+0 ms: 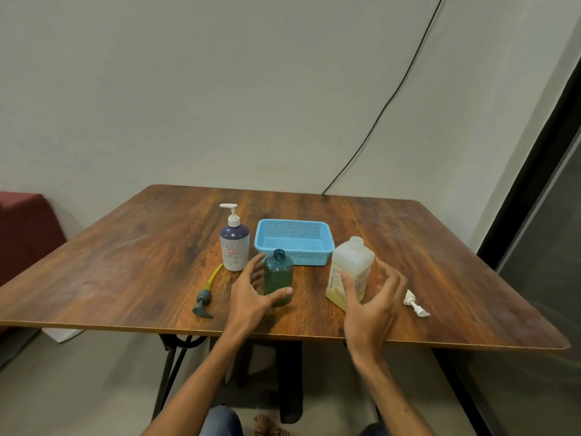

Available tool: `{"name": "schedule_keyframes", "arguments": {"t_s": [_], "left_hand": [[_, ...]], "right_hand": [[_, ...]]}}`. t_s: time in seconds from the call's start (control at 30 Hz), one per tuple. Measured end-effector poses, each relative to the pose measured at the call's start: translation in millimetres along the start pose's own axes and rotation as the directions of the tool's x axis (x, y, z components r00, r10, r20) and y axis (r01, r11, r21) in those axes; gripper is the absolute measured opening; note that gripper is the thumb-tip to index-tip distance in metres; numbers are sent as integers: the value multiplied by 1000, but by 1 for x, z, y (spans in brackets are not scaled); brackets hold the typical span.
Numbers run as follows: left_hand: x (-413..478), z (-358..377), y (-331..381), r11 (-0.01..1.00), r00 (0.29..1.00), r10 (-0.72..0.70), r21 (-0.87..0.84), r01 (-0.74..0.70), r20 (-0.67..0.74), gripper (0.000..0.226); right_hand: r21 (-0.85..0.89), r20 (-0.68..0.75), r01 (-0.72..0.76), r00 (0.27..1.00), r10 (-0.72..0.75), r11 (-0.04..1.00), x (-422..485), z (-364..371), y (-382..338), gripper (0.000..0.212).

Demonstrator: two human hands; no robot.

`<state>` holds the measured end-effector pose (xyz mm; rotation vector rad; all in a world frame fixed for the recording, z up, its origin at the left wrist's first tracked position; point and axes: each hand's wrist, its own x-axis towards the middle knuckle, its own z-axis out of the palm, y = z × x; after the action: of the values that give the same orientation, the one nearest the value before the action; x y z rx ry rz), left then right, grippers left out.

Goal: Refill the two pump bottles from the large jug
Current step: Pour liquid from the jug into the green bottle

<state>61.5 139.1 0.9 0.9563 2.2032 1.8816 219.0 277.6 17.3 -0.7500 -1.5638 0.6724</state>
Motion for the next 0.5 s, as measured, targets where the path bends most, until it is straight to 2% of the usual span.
{"name": "schedule_keyframes", "arguments": {"t_s": [0.1,0.2,0.37,0.5], "left_hand": [[-10,-17,6,993,993,95,81,-90,-72,72],[-21,-35,11,971,976,183,177,-160,-121,50],[-28,-67,-4,928,947,244,335,-165,-208,49],[-29,-80,-25,924,943,161,379,-41,-293,60]], "right_hand": [[103,41,127,991,-131,987,-21,4,-24,43],[172,195,116,969,-149,978,-38,22,-34,37],[120,329,-18,944,-23,993,-58,57,-34,53],[52,340,-105,937,82,993,-66,78,-33,72]]}}
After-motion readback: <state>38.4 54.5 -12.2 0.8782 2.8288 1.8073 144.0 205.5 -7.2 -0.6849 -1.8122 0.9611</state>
